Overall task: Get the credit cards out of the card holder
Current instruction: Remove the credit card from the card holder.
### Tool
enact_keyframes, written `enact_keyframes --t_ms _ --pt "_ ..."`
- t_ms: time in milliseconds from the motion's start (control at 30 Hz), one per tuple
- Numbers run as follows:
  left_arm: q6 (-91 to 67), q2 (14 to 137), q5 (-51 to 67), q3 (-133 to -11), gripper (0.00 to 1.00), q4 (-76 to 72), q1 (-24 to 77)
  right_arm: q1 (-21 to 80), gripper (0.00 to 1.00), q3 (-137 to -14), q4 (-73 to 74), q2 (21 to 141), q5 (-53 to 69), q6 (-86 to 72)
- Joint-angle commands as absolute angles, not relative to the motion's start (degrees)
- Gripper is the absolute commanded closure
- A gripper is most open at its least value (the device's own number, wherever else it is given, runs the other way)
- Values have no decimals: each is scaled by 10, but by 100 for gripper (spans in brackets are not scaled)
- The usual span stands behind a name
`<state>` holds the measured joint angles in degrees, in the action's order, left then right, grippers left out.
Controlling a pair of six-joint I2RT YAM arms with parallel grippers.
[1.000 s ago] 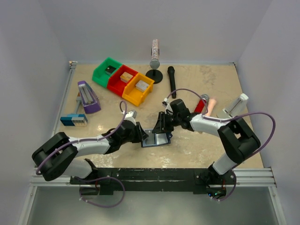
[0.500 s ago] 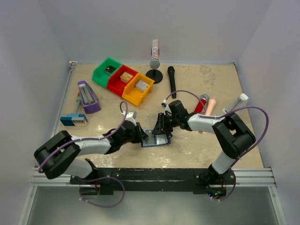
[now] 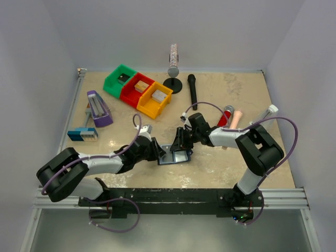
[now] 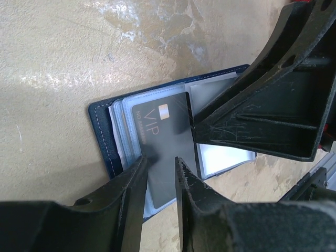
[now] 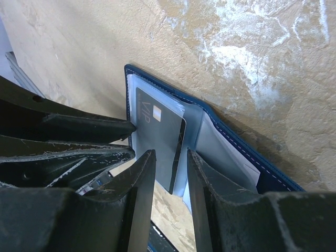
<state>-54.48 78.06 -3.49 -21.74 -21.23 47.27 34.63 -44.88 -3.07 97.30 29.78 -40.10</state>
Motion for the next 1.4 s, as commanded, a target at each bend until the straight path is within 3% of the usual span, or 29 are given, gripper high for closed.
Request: enact_keyframes --t_ms 0,433,900,1367 --pt "-545 766 -51 -208 67 -204 470 349 65 -449 -50 971 309 -396" --pt "-542 732 -51 -209 59 -184 471 350 64 -448 -51 967 311 -396" --pt "-542 780 -48 -214 74 -192 471 350 64 -442 -66 969 333 -402" --pt "-549 788 -54 -200 78 -195 471 349 63 -426 -72 969 326 -399"
